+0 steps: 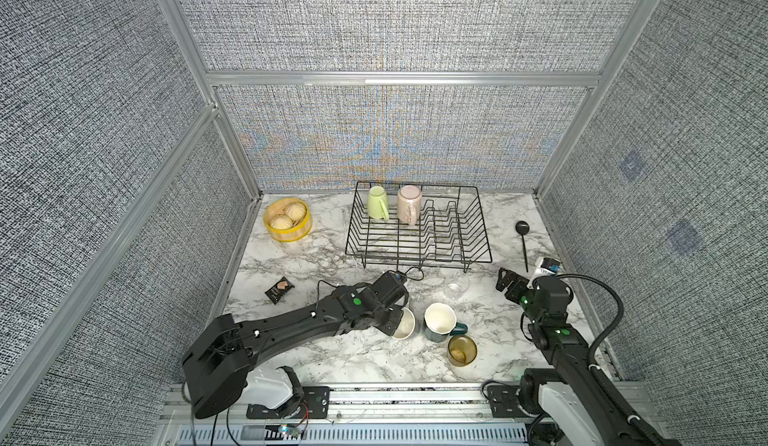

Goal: Load cups into a dish rack
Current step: Pick up the cup from the bottom-center of the table, then place the cup upside down at the dish rack.

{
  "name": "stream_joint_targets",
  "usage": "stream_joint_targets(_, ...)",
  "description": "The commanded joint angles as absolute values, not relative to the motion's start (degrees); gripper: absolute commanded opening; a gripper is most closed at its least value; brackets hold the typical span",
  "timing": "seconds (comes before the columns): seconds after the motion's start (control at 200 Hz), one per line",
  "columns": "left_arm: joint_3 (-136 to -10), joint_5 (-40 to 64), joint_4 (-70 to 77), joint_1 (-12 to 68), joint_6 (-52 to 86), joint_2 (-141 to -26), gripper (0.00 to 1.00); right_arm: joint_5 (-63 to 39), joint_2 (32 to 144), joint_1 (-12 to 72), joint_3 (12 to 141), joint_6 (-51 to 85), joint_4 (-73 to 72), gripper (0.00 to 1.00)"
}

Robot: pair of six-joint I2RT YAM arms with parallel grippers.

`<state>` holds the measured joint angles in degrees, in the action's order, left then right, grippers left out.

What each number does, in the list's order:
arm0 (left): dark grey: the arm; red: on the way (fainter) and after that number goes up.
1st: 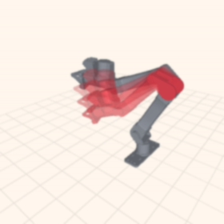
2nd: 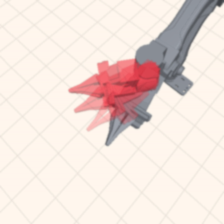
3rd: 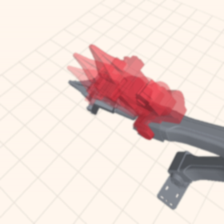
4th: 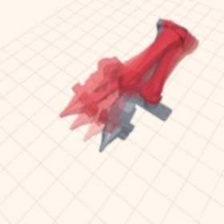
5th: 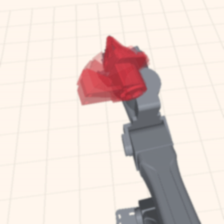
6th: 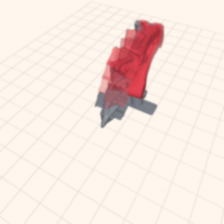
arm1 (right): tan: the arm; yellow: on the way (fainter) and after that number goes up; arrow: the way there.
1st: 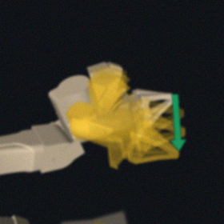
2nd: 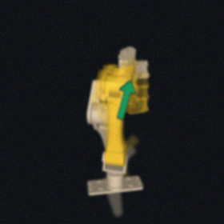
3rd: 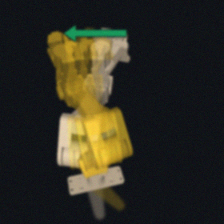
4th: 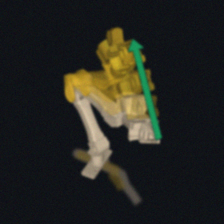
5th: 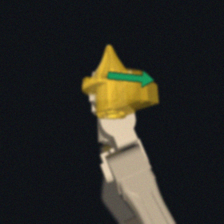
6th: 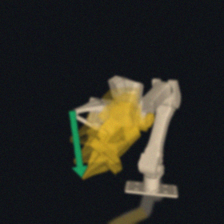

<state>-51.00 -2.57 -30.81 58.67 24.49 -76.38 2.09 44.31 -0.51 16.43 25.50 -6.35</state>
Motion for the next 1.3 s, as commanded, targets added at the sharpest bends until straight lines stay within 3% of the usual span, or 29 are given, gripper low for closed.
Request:
stream_joint_targets(0.0, -51.3, -6.1, -31.1, 58.5, 25.1, -73.1, 0.0, -1.4, 45.0, -0.5, 17.1, 24.9, -7.3, 0.99)
stream_joint_targets(0.22, -49.7, -11.9, -30.8, 57.1, 25.5, -62.7, 0.0, -13.4, 48.4, -0.4, 24.4, 25.6, -3.5, 0.99)
stream_joint_targets(0.55, -45.5, -5.5, -19.8, 49.1, 24.4, -49.8, 0.0, -27.5, 54.1, 7.7, 38.0, 27.8, 1.8, 0.99)
stream_joint_targets(0.75, -44.5, 2.4, -12.4, 44.1, 23.3, -49.8, 0.0, -38.8, 59.6, 17.1, 47.6, 23.5, 8.0, 0.99)
stream_joint_targets(0.98, -43.8, 21.0, -3.1, 39.7, 24.2, -53.0, 0.0, -54.4, 62.7, 23.6, 50.2, 23.5, 2.6, 0.97)
stream_joint_targets(1.296, -42.3, 29.6, 3.8, 36.3, 29.4, -53.6, 0.0, -59.0, 62.4, 24.2, 47.4, 33.8, -10.0, 0.99)
